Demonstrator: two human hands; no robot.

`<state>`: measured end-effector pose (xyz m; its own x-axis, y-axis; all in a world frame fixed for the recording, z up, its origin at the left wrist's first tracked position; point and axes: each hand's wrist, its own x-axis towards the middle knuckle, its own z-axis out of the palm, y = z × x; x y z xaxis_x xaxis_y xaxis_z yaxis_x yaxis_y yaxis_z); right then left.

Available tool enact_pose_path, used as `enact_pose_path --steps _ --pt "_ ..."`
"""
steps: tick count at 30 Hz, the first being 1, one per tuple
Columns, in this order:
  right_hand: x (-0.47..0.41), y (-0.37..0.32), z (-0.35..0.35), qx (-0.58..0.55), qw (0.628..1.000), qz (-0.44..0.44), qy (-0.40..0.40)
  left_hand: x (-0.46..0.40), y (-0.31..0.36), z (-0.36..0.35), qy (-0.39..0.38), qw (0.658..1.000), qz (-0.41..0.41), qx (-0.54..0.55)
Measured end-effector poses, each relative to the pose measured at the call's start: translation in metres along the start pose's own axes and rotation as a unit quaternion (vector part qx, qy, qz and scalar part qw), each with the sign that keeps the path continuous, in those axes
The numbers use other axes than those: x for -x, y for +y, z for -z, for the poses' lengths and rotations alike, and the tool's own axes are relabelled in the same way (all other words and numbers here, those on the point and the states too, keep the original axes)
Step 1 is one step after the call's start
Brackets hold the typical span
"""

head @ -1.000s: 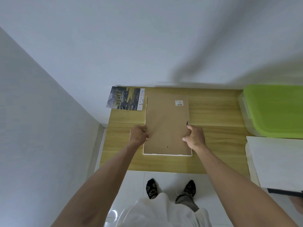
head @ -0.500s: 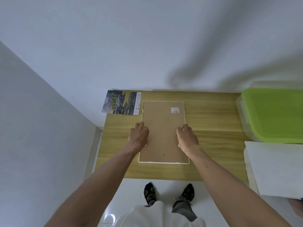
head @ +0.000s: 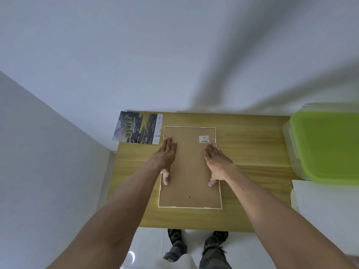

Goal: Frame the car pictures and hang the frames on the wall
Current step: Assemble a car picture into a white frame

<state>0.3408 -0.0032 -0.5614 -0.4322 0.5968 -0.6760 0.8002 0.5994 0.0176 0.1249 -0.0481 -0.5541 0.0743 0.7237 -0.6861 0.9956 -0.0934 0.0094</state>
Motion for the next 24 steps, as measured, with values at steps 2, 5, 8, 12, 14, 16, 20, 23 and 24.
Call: enact_pose_path --steps 2,5,8,12,14,16,20,23,24 --pt "-0.005 -0.001 0.002 0.009 1.000 0.004 0.001 -0.001 -0.006 0.002 -0.017 1.000 -0.009 0.001" --pt "-0.010 -0.007 0.005 0.010 1.000 -0.006 0.001 -0.003 -0.010 0.006 -0.008 1.000 -0.012 -0.011" --pt "-0.009 -0.007 0.008 -0.001 1.000 -0.011 0.000 -0.004 -0.005 0.010 0.005 0.999 -0.008 -0.032" --pt "-0.007 -0.006 0.007 -0.029 0.999 -0.024 0.000 -0.001 0.003 0.010 0.013 1.000 0.018 -0.003" --pt "-0.004 -0.004 0.006 -0.031 0.999 -0.034 0.015 0.000 0.004 0.011 0.023 1.000 0.019 0.006" --pt "0.003 -0.003 0.004 -0.038 0.998 -0.042 0.020 0.003 0.003 0.009 0.022 0.999 0.017 0.019" --pt "0.022 -0.004 -0.003 -0.149 0.986 -0.072 0.035 0.011 -0.003 -0.003 0.031 0.978 0.022 0.204" --pt "0.040 -0.006 -0.016 -0.296 0.948 -0.109 0.035 0.016 0.003 -0.022 0.119 0.907 0.097 0.393" --pt "0.045 -0.009 -0.020 -0.332 0.935 -0.114 0.044 0.017 0.006 -0.028 0.155 0.886 0.124 0.419"
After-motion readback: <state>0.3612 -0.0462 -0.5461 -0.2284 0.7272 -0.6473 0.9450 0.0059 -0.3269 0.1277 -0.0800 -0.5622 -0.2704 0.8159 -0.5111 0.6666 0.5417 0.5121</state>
